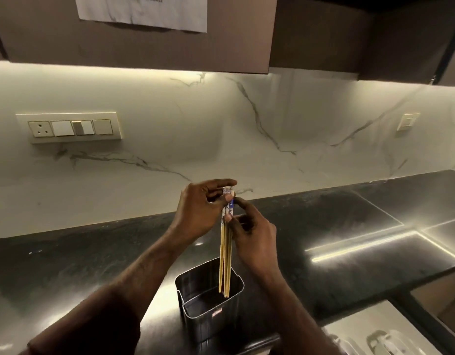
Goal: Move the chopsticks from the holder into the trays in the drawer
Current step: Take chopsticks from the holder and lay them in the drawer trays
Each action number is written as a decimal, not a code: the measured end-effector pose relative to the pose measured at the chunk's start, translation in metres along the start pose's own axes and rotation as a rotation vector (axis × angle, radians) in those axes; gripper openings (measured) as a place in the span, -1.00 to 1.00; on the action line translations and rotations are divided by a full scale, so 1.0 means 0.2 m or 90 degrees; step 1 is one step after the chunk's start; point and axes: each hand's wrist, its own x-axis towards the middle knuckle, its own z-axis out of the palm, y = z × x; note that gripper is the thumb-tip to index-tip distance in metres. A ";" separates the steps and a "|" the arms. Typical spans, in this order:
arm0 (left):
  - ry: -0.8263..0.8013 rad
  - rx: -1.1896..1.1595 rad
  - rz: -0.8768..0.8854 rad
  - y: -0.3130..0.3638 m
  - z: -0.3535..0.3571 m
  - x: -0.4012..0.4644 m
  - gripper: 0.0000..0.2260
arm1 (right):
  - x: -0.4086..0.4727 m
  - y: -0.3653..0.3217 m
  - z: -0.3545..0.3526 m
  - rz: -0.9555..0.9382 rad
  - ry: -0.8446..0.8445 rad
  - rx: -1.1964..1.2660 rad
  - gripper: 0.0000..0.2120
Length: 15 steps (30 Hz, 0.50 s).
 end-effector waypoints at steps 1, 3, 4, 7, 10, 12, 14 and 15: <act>-0.015 -0.018 0.006 0.04 -0.01 -0.01 -0.74 | -0.02 -0.04 -0.02 -0.007 0.014 0.012 -0.63; -0.051 -0.047 0.015 0.10 -0.04 -0.03 -0.74 | -0.07 -0.11 -0.05 -0.017 0.036 0.030 -0.63; -0.065 -0.059 0.019 0.13 -0.05 -0.04 -0.74 | -0.10 -0.14 -0.06 -0.021 0.040 0.035 -0.63; -0.099 -0.092 0.027 0.19 -0.08 -0.09 -0.74 | -0.19 -0.21 -0.09 -0.014 0.042 0.063 -0.62; -0.124 -0.130 0.011 0.22 -0.07 -0.16 -0.76 | -0.32 -0.22 -0.12 0.046 0.021 0.111 -0.61; -0.128 -0.161 -0.004 0.25 -0.04 -0.22 -0.76 | -0.44 -0.20 -0.16 0.103 -0.005 0.124 -0.64; -0.138 -0.183 -0.010 0.28 0.00 -0.26 -0.75 | -0.56 -0.17 -0.22 0.160 -0.028 0.153 -0.76; -0.145 -0.197 -0.010 0.30 0.03 -0.29 -0.74 | -0.62 -0.16 -0.26 0.183 -0.037 0.159 -0.83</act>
